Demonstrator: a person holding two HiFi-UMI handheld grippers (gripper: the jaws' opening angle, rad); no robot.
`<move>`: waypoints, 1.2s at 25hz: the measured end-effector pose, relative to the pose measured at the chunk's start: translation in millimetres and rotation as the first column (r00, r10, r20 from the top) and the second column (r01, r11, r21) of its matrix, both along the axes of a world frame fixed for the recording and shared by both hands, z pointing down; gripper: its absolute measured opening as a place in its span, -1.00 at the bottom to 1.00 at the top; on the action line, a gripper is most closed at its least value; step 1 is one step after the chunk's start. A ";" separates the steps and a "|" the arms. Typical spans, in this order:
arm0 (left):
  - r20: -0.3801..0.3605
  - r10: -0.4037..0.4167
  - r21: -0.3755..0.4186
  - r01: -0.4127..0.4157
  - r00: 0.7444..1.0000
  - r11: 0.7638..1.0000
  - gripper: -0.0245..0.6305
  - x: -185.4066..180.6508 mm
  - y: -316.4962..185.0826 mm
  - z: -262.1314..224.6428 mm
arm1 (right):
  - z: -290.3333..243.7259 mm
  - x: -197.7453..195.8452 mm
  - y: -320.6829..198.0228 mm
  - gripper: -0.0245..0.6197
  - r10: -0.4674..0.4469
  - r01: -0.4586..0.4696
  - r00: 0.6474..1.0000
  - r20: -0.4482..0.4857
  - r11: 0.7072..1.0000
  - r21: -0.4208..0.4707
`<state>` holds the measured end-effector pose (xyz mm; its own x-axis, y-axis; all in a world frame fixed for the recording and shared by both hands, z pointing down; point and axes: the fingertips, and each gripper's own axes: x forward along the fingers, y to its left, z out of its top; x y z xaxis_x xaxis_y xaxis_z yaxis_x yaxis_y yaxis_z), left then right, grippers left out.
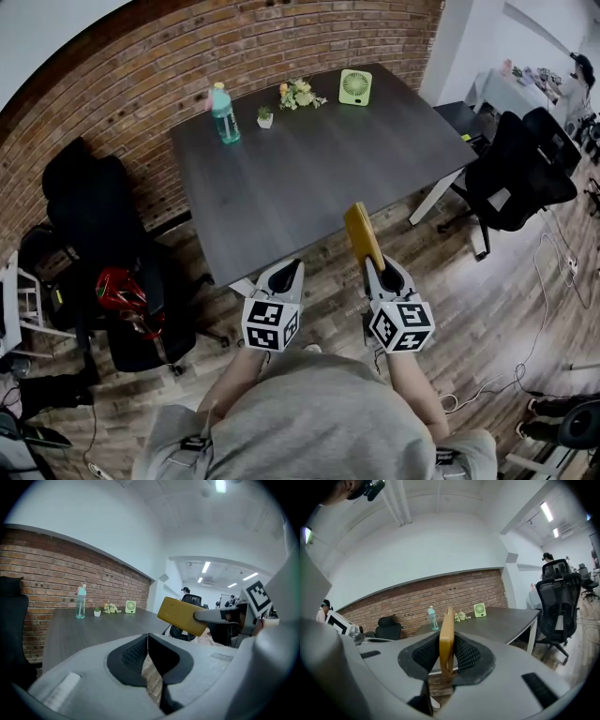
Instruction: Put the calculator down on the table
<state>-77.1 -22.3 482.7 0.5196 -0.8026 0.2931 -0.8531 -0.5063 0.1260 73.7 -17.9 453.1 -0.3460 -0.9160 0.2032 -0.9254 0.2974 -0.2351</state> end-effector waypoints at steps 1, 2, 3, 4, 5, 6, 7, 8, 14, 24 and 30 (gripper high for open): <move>0.000 0.001 -0.001 -0.001 1.000 1.000 -0.87 -0.7 -3.2 0.9 | 1.5 -0.6 -2.8 -0.67 0.001 -0.001 1.000 -0.001 1.000 -0.003; -0.001 0.002 -0.002 -0.002 1.000 1.000 -0.87 -1.0 -6.0 1.9 | 3.0 -0.8 -5.2 -0.67 0.001 -0.001 1.000 -0.002 1.000 -0.006; -0.002 0.003 -0.003 -0.003 1.000 1.000 -0.87 -1.3 -8.4 3.0 | 4.6 -0.9 -7.3 -0.67 0.002 -0.002 1.000 -0.003 1.000 -0.008; -0.002 0.004 -0.005 -0.004 1.000 1.000 -0.87 -1.8 -10.4 4.0 | 6.0 -1.2 -9.3 -0.67 0.004 -0.004 1.000 -0.003 1.000 -0.010; -0.002 0.005 -0.007 -0.005 1.000 1.000 -0.87 -2.7 -12.3 4.9 | 7.0 -1.9 -11.4 -0.67 0.005 -0.005 1.000 -0.004 1.000 -0.011; -0.001 0.007 -0.008 -0.007 1.000 1.000 -0.87 -3.8 -14.5 5.3 | 7.4 -2.8 -13.9 -0.67 0.007 -0.007 1.000 -0.005 1.000 -0.011; -0.001 0.009 -0.009 -0.009 1.000 1.000 -0.87 -4.8 -17.1 5.3 | 7.3 -3.6 -16.7 -0.67 0.009 -0.009 1.000 -0.005 1.000 -0.011; 0.000 0.011 -0.010 -0.011 1.000 1.000 -0.87 -5.6 -19.8 5.2 | 6.8 -4.1 -19.4 -0.67 0.012 -0.012 1.000 -0.006 1.000 -0.011; -0.002 0.012 -0.019 -0.012 1.000 1.000 -0.87 -9.7 -29.8 6.8 | 7.8 -3.4 -26.5 -0.67 0.025 -0.025 1.000 -0.004 1.000 -0.018; -0.010 -0.018 -0.036 0.017 1.000 0.999 -0.87 -16.4 -42.4 14.1 | 13.1 -1.9 -40.3 -0.67 0.019 -0.019 1.000 -0.013 0.999 -0.036; -0.009 -0.043 -0.029 0.042 0.999 0.999 -0.87 -13.4 -64.9 14.1 | 12.3 -0.7 -66.4 -0.67 -0.010 0.010 1.000 -0.007 1.000 -0.025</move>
